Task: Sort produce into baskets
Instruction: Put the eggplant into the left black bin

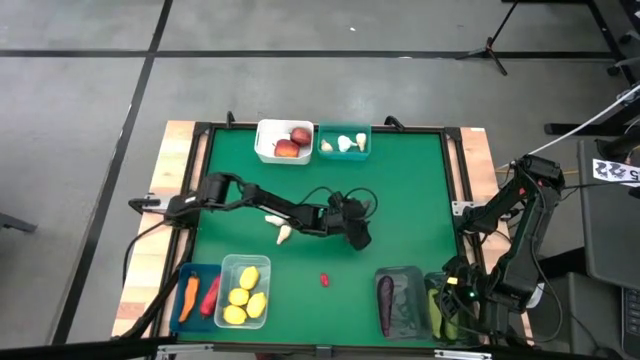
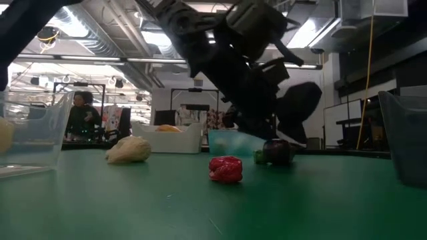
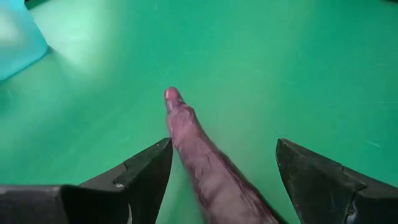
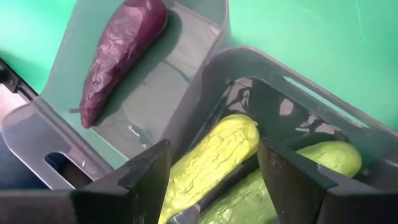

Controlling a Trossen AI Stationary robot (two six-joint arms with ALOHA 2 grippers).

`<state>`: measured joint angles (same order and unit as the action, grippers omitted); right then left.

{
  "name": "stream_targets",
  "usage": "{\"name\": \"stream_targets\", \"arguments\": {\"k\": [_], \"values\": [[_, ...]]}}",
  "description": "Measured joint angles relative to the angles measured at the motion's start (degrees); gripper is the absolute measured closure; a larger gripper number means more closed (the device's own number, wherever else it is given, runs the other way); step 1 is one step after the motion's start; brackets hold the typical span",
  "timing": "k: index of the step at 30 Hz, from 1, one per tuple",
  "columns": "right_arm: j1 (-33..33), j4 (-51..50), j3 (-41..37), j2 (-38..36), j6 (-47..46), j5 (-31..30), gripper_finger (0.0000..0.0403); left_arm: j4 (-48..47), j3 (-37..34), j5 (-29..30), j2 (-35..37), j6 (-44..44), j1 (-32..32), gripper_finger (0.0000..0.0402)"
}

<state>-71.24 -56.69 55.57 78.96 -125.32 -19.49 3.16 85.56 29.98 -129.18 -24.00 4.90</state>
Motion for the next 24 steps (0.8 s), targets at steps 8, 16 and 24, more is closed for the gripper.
{"name": "stream_targets", "arguments": {"k": [8, 16, 24], "values": [[0.0, -0.2, 0.0, 0.0, 0.92, -1.02, 0.0162, -3.93, 1.31, -1.48, -1.05, -2.01, -0.39, 0.0136], [0.0, -0.36, 0.0, 0.0, 1.33, -1.05, 0.0162, -4.05, 1.31, -6.2, -2.45, -2.76, -1.52, 0.0185], [0.0, -0.28, 0.0, -0.02, 1.36, -1.07, 0.0162, -5.85, 1.24, -7.01, -1.54, -1.59, -1.52, 0.026]]}}
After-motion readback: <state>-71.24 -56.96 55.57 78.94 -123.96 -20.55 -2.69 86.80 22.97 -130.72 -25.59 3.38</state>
